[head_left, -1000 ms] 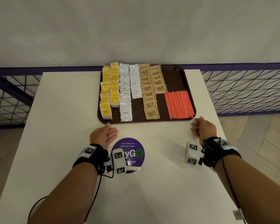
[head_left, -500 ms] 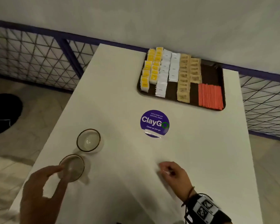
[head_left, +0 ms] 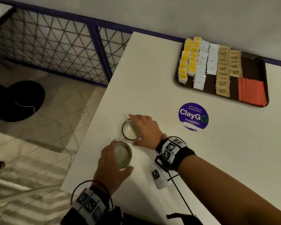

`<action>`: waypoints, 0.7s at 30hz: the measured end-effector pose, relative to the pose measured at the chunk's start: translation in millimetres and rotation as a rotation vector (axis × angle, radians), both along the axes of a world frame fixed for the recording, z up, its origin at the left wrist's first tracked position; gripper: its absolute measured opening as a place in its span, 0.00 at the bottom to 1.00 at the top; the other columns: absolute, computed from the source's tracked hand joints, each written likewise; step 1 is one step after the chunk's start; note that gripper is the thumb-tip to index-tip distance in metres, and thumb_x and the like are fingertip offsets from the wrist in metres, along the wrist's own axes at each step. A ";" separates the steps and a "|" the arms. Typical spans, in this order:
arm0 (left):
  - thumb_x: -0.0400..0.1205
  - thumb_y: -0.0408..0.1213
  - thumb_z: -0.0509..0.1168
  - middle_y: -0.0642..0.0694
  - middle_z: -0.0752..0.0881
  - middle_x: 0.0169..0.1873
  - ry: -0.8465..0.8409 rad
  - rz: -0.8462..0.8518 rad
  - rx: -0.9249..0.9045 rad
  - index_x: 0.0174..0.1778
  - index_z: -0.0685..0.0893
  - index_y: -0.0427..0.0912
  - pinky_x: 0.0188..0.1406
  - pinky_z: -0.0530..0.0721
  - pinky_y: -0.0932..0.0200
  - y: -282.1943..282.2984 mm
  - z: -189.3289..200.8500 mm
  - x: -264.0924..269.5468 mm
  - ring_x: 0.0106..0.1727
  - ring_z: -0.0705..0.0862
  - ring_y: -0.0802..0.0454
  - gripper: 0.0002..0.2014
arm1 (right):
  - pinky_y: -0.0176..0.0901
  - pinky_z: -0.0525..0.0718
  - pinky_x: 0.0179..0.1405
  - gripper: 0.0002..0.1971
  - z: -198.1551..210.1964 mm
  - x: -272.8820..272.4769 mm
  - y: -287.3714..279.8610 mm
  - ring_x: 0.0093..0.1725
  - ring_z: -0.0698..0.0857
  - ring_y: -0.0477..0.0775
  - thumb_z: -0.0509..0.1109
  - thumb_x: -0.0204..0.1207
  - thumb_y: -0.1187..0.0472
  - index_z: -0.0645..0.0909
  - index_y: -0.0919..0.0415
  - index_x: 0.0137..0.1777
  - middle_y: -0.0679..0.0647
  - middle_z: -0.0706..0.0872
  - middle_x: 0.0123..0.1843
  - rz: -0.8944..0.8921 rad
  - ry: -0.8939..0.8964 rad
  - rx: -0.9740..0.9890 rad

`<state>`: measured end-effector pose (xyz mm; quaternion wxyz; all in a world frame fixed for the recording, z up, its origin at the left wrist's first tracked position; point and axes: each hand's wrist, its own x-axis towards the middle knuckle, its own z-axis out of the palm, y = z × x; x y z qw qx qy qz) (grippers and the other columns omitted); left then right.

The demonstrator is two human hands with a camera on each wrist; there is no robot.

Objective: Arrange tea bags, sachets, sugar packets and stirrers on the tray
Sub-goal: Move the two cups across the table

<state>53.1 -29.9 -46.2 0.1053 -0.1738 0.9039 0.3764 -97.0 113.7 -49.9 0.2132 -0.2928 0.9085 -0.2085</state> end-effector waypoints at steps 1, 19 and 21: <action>0.61 0.44 0.80 0.44 0.67 0.72 0.008 -0.033 0.003 0.80 0.57 0.43 0.68 0.71 0.53 -3.7 -2.1 -2.8 0.71 0.69 0.46 0.54 | 0.60 0.71 0.67 0.51 3.3 -2.6 -4.4 0.73 0.66 0.62 0.79 0.60 0.49 0.53 0.49 0.80 0.53 0.65 0.77 0.031 0.013 0.053; 0.56 0.45 0.84 0.52 0.70 0.66 0.020 -0.031 0.096 0.74 0.63 0.51 0.59 0.80 0.52 -36.8 9.7 -55.2 0.63 0.75 0.50 0.51 | 0.44 0.77 0.62 0.41 8.9 39.6 93.0 0.65 0.73 0.53 0.68 0.60 0.60 0.61 0.47 0.76 0.54 0.71 0.69 -0.548 -0.004 -0.216; 0.58 0.43 0.83 0.51 0.77 0.54 -0.031 0.062 0.160 0.58 0.72 0.50 0.41 0.82 0.60 -44.7 14.4 -45.8 0.47 0.80 0.51 0.36 | 0.29 0.76 0.46 0.24 1.2 63.2 89.4 0.49 0.79 0.46 0.70 0.63 0.54 0.75 0.50 0.61 0.51 0.79 0.53 -0.833 -0.043 -0.445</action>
